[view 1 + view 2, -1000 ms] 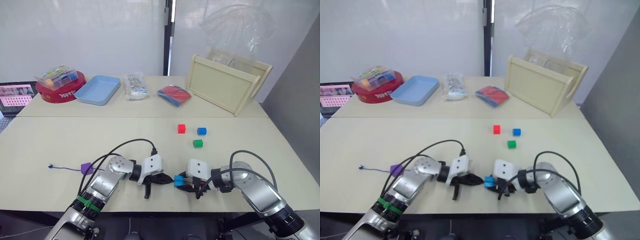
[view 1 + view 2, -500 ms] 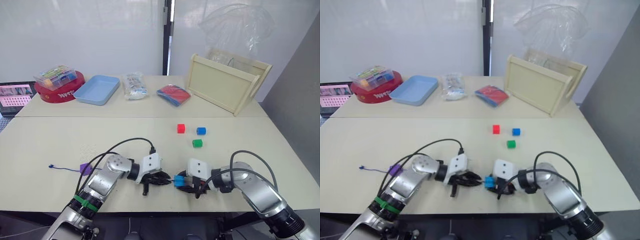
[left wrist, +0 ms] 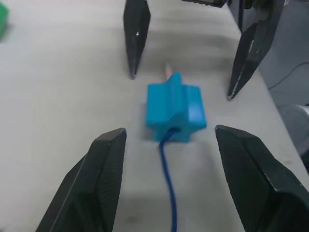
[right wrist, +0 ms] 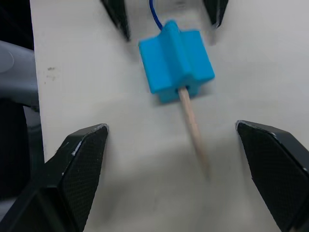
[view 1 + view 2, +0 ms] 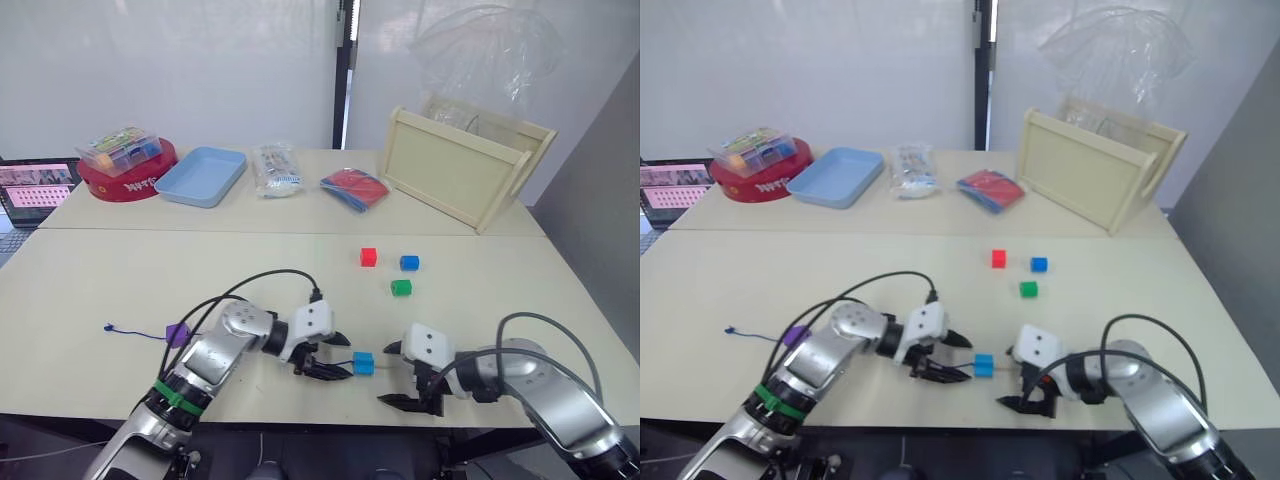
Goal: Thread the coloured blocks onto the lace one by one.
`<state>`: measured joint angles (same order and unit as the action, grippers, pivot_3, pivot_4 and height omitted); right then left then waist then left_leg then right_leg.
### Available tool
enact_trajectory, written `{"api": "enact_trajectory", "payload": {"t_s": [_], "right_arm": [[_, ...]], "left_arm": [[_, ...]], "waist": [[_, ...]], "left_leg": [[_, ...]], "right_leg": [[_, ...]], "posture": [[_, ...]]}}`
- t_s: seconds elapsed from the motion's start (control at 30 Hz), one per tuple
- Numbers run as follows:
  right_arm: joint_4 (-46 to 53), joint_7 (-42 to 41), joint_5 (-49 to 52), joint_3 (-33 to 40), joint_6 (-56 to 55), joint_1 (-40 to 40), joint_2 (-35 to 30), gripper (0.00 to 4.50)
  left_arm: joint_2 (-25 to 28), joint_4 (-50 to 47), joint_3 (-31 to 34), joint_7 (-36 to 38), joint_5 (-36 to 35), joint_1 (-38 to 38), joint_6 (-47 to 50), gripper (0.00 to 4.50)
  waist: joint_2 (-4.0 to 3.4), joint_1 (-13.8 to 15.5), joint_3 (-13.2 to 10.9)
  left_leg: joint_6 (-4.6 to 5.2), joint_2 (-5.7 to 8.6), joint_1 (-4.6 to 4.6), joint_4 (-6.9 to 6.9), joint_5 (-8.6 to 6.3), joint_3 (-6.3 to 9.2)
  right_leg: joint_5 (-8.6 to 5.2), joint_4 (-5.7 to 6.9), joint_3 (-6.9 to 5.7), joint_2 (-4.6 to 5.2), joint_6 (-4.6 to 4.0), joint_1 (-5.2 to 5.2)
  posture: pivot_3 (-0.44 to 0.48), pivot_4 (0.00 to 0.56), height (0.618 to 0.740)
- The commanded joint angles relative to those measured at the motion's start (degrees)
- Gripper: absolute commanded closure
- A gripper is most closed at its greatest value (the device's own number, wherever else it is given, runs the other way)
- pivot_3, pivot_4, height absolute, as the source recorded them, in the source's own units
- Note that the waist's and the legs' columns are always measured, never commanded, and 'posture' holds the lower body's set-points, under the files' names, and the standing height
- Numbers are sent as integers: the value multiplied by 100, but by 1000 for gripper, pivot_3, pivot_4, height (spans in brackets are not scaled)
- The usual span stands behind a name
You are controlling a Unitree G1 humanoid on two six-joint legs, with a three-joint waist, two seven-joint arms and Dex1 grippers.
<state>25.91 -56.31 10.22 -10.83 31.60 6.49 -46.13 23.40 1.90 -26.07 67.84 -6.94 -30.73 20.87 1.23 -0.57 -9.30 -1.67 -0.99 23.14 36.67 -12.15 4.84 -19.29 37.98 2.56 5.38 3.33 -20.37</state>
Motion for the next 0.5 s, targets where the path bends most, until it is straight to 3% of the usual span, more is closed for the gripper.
{"api": "enact_trajectory", "payload": {"t_s": [0.03,0.2,0.4,0.5], "right_arm": [[-178,289,-297,1,-318,-127,-15,0],[-322,448,-341,-71,-483,-146,69,0],[-349,462,-320,-92,-573,-165,57,0],[-361,461,-306,-104,-602,-140,55,0]], "left_arm": [[-163,199,-106,-80,111,-120,-197,1401],[-331,426,-162,-96,139,-177,-275,1401],[-254,489,-168,130,102,-167,-340,3110],[-265,530,-164,150,115,-183,-363,3112]], "waist": [[0,-23,0],[0,-34,0],[0,-38,0],[0,-38,0]], "left_leg": [[0,1,-1,1,0,0],[0,-1,-18,1,0,0],[0,-2,-22,1,0,0],[0,-2,-22,1,0,0]], "right_leg": [[0,1,0,0,0,1],[0,5,2,-3,0,12],[0,5,2,-3,0,17],[0,5,2,-3,0,17]], "posture": [[0,150,740],[0,150,740],[0,150,740],[0,150,740]]}}
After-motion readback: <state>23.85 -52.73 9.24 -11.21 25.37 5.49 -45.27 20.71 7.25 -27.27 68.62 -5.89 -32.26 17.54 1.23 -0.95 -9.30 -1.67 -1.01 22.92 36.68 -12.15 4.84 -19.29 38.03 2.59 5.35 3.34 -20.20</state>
